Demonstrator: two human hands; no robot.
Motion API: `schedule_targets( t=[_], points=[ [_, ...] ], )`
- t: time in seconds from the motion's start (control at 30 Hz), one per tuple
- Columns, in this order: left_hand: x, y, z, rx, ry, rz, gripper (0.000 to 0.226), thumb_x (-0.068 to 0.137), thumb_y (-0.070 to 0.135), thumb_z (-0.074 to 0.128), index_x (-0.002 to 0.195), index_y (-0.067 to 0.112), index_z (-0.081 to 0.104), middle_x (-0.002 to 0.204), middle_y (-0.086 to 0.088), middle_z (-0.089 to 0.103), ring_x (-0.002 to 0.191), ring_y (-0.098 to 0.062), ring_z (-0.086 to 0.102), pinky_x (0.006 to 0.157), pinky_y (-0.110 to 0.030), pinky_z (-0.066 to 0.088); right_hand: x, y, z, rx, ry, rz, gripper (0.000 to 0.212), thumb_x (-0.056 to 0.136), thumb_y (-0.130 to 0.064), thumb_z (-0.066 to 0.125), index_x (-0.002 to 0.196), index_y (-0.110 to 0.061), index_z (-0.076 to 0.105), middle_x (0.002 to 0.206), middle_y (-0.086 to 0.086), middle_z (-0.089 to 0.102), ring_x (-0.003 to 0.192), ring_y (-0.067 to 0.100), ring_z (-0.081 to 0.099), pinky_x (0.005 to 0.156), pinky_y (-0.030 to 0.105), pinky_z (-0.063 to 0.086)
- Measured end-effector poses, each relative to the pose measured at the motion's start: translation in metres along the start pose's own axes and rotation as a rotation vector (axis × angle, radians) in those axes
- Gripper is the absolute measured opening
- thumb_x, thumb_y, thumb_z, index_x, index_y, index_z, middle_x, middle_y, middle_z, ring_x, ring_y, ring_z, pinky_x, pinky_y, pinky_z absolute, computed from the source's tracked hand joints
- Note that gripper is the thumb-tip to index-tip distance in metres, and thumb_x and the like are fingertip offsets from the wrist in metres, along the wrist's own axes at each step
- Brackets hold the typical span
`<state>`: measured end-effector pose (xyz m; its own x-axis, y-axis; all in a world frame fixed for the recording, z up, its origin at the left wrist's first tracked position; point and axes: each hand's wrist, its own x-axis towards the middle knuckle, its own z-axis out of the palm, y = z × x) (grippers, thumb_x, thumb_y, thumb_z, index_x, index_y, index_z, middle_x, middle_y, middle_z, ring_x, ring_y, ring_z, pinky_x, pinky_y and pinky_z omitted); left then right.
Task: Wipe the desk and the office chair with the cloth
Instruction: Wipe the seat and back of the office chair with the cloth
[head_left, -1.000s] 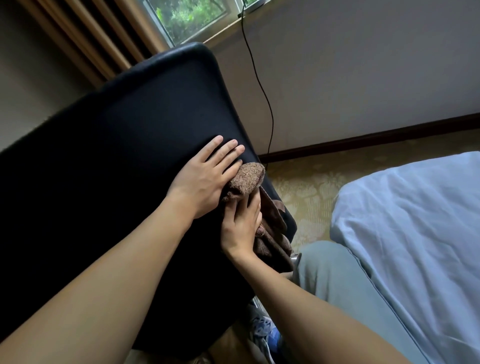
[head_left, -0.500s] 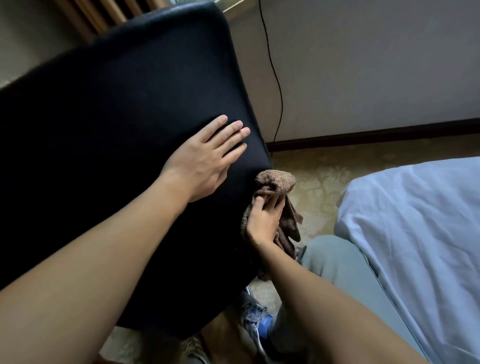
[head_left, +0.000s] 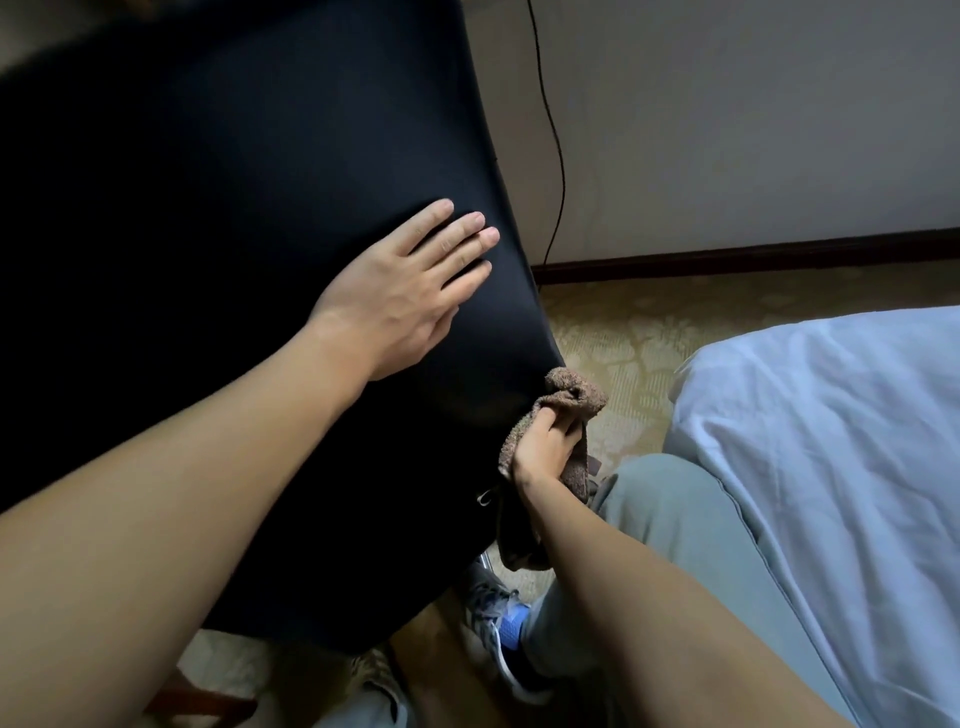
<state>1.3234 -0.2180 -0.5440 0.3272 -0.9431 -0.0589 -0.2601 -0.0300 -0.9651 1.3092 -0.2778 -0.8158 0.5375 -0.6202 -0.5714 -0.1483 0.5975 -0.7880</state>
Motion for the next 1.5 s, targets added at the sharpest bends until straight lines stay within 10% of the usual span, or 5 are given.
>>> schedule_targets(
  t=[0.37, 0.97, 1.2, 1.5],
  points=[
    [-0.001, 0.008, 0.004, 0.007, -0.003, -0.018, 0.059, 0.105, 0.031, 0.008, 0.16, 0.012, 0.015, 0.167, -0.014, 0.005, 0.155, -0.032, 0.005, 0.125, -0.051, 0.006, 0.003, 0.001, -0.008, 0.016, 0.026, 0.097, 0.06, 0.103, -0.043, 0.026, 0.157, -0.016, 0.028, 0.163, 0.006, 0.023, 0.148, 0.027, 0.024, 0.12, 0.042, 0.013],
    [-0.007, 0.013, 0.004, -0.069, 0.006, -0.078, 0.059, 0.103, 0.033, 0.022, 0.158, 0.013, 0.026, 0.166, -0.011, 0.015, 0.154, -0.029, 0.012, 0.125, -0.05, 0.003, -0.057, -0.102, 0.02, 0.001, -0.2, -0.653, 0.048, 0.107, -0.027, 0.035, 0.15, -0.006, 0.043, 0.158, 0.014, 0.035, 0.147, 0.02, 0.029, 0.116, 0.011, 0.01],
    [-0.008, 0.009, 0.006, -0.043, 0.067, -0.081, 0.056, 0.097, 0.038, 0.039, 0.142, 0.007, 0.051, 0.158, -0.016, 0.036, 0.151, -0.03, 0.025, 0.124, -0.05, 0.015, -0.069, -0.142, 0.025, 0.042, -0.253, -0.934, 0.043, 0.103, -0.04, 0.037, 0.133, -0.015, 0.056, 0.139, 0.008, 0.051, 0.132, 0.019, 0.046, 0.116, 0.039, 0.03],
    [-0.005, 0.011, 0.008, -0.008, 0.106, -0.102, 0.056, 0.1, 0.033, 0.034, 0.152, 0.011, 0.041, 0.162, -0.013, 0.03, 0.151, -0.029, 0.027, 0.123, -0.048, 0.013, -0.037, -0.125, 0.016, -0.064, -0.194, -0.782, 0.054, 0.102, -0.049, 0.031, 0.146, -0.021, 0.046, 0.146, 0.0, 0.047, 0.136, 0.019, 0.042, 0.113, 0.047, 0.03]
  ],
)
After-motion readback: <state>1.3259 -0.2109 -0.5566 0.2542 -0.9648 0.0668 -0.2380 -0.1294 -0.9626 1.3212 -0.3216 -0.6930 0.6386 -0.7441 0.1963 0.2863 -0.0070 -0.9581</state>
